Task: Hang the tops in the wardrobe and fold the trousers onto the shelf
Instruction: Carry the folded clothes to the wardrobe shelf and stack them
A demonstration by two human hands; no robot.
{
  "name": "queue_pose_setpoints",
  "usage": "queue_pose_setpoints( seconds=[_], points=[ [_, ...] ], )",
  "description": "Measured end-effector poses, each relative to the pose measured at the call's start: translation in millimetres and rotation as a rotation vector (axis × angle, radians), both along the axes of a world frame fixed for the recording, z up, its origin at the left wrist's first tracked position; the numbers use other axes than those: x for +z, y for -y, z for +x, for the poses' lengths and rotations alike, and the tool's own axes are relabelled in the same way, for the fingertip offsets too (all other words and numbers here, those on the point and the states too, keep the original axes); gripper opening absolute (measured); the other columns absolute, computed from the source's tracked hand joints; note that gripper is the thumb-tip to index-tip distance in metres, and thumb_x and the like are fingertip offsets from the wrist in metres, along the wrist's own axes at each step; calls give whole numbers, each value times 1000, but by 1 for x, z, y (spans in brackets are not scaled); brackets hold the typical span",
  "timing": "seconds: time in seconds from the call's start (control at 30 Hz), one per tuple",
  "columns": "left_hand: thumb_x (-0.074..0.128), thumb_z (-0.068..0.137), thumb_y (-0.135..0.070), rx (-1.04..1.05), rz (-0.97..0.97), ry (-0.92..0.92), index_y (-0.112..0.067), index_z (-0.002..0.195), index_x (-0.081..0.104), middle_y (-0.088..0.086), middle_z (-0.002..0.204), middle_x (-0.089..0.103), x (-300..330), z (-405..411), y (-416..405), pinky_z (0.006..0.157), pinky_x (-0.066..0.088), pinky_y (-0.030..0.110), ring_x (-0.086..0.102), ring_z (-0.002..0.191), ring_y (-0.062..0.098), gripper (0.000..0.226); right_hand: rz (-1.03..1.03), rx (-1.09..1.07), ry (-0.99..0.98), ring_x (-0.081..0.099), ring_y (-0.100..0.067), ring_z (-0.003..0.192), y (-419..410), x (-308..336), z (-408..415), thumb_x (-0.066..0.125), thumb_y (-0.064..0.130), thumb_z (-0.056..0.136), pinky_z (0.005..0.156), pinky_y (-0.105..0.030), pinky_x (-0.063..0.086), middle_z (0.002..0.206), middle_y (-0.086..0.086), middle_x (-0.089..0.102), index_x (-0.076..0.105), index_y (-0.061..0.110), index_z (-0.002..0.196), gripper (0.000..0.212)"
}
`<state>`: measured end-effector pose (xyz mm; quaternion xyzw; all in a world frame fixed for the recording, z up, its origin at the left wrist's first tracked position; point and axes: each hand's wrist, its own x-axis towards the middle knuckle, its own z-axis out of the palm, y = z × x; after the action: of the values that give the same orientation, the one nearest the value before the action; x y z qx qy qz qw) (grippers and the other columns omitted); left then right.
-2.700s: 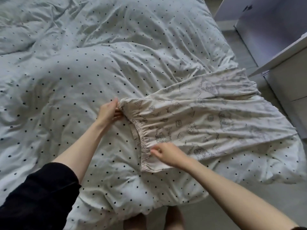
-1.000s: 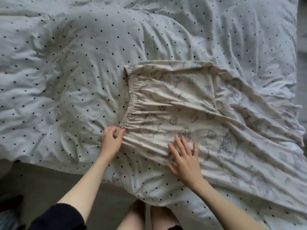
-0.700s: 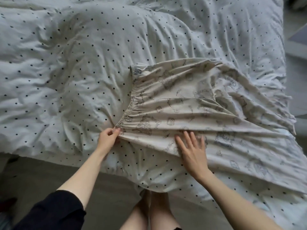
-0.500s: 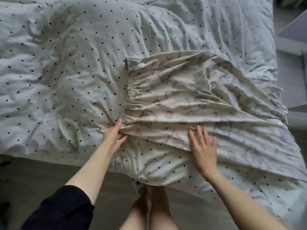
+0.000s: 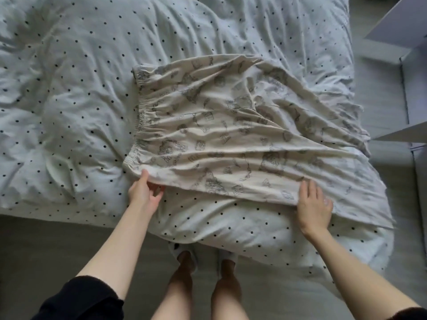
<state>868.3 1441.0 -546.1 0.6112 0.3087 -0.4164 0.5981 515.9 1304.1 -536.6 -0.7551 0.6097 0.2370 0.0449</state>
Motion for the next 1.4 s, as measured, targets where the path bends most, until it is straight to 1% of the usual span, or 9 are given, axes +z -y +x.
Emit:
queue_pose_setpoints(
  seconds=[0.17, 0.3, 0.47, 0.63, 0.77, 0.9, 1.07, 1.23, 1.4],
  points=[
    [54, 95, -15, 66, 23, 110, -10, 116, 55, 5, 89, 61, 5, -20, 11, 86, 50, 39, 61, 79, 17, 21, 2, -4, -59, 36, -24, 128, 11, 0, -48, 42, 6, 90, 100, -43, 36, 144, -6, 31, 25, 16, 140, 54],
    [49, 97, -11, 123, 2, 179, -11, 94, 54, 6, 91, 62, 8, -23, -7, 88, 52, 38, 61, 81, 17, 6, 13, 15, -80, 43, -21, 124, 11, 2, -75, 37, 6, 93, 93, -36, 41, 134, -2, 44, 39, 15, 130, 38],
    [45, 99, -12, 122, 2, 192, -7, 128, 47, 9, 112, 58, 18, -48, -42, 89, 49, 39, 58, 99, 23, 29, 51, 65, -61, 45, -20, 123, -3, 19, -87, 36, 7, 93, 97, -33, 39, 129, -2, 51, 47, 15, 124, 33],
    [45, 99, -12, 126, 14, 216, -6, 125, 46, 11, 113, 57, 35, -56, -65, 86, 50, 39, 59, 100, 25, 26, 42, 79, -57, 51, -20, 116, -13, 42, -102, 40, 6, 92, 93, -33, 40, 119, 0, 60, 54, 17, 114, 28],
    [46, 99, -11, 108, -71, 237, -8, 118, 47, 8, 101, 59, 55, -58, -61, 88, 52, 40, 61, 83, 20, 20, -25, 12, -30, 56, -27, 104, -18, 64, -109, 39, 1, 88, 74, -33, 43, 109, -7, 63, 56, 12, 101, 25],
    [48, 98, -12, 105, -158, 292, -7, 114, 53, 9, 97, 61, 86, -58, -37, 81, 55, 40, 63, 83, 21, 18, -133, -77, 67, 55, -35, 104, 0, 83, -109, 41, -1, 89, 70, -38, 43, 113, -18, 61, 57, 5, 112, 28],
    [52, 95, -7, 165, -252, 373, -12, 84, 50, 11, 84, 60, 120, -52, 10, 62, 57, 36, 63, 75, 21, 12, -226, -275, 309, 52, -44, 107, 32, 94, -103, 38, -3, 89, 82, -45, 45, 114, -32, 56, 58, -2, 114, 32],
    [54, 95, -11, 124, -212, 475, -11, 78, 50, 7, 79, 57, 132, -37, 73, 66, 58, 33, 61, 72, 16, 18, -291, -441, 450, 54, -48, 102, 95, 94, -87, 35, -1, 92, 81, -44, 44, 111, -35, 58, 59, -4, 111, 31],
    [63, 89, -16, 74, -63, 613, -18, 72, 56, 1, 79, 60, 129, -2, 152, 70, 53, 31, 59, 73, 14, 18, -314, -375, 490, 54, -48, 100, 196, 95, -54, 37, 11, 98, 83, -45, 44, 108, -37, 58, 61, -6, 108, 31]
  ],
)
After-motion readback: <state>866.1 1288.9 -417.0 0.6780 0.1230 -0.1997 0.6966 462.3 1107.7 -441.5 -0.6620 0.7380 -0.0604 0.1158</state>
